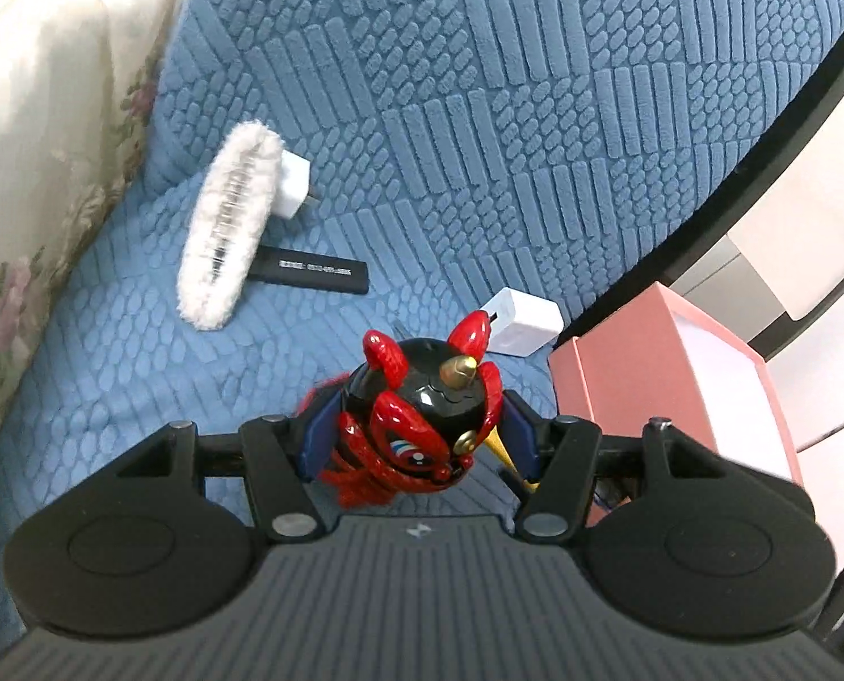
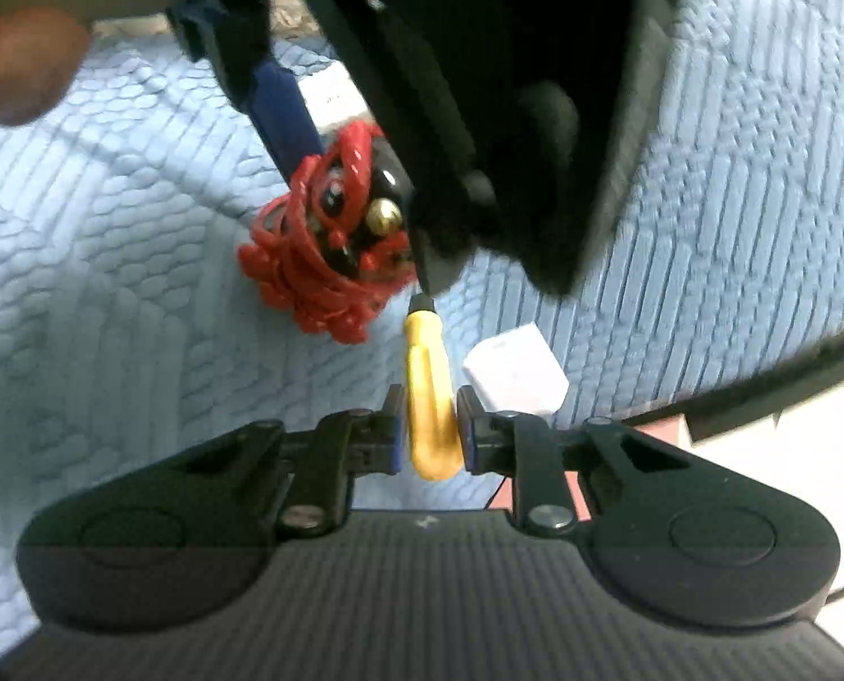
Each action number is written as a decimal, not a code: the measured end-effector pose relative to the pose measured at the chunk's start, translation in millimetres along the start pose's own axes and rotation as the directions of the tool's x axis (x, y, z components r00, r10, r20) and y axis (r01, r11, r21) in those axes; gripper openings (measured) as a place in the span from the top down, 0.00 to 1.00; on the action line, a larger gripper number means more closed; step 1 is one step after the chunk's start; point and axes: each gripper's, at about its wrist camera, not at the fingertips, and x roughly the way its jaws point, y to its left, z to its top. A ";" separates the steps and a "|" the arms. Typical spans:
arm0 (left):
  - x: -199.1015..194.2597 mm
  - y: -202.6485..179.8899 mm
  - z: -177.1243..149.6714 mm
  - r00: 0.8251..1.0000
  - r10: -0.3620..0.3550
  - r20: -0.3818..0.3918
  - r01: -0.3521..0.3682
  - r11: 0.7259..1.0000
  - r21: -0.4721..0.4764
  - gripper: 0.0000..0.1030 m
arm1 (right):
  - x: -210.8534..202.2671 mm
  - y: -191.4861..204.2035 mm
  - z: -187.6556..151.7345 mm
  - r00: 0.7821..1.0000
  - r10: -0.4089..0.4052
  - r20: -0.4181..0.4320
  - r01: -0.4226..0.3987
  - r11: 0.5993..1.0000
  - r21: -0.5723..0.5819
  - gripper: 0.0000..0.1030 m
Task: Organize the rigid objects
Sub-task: 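Close the right tool on the yellow screwdriver handle while the left tool lifts the figurine, then carry the figurine in the left tool and screwdriver in the right tool over the pink box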
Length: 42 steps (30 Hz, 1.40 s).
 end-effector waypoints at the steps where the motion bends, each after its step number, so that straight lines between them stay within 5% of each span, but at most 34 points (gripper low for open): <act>1: -3.0 1.8 -1.4 1.000 0.001 0.002 -0.001 1.000 -0.003 0.36 | -2.7 -1.0 -3.4 1.000 0.011 -0.005 -0.011 1.000 0.028 0.79; 21: -50.4 7.1 -53.3 0.992 0.123 0.017 -0.123 0.992 0.008 0.36 | -64.9 -2.7 -43.0 0.983 0.158 0.090 -0.181 0.899 0.400 0.81; 29: -56.2 0.5 -66.4 0.987 0.163 -0.006 -0.163 0.987 0.003 0.36 | -59.8 -0.5 -70.2 0.954 0.285 0.089 -0.286 0.784 0.552 0.80; 42: -51.6 -5.5 -69.3 0.983 0.185 -0.001 -0.185 0.983 0.016 0.33 | -38.6 2.8 -77.6 0.920 0.367 0.135 -0.367 0.692 0.621 0.75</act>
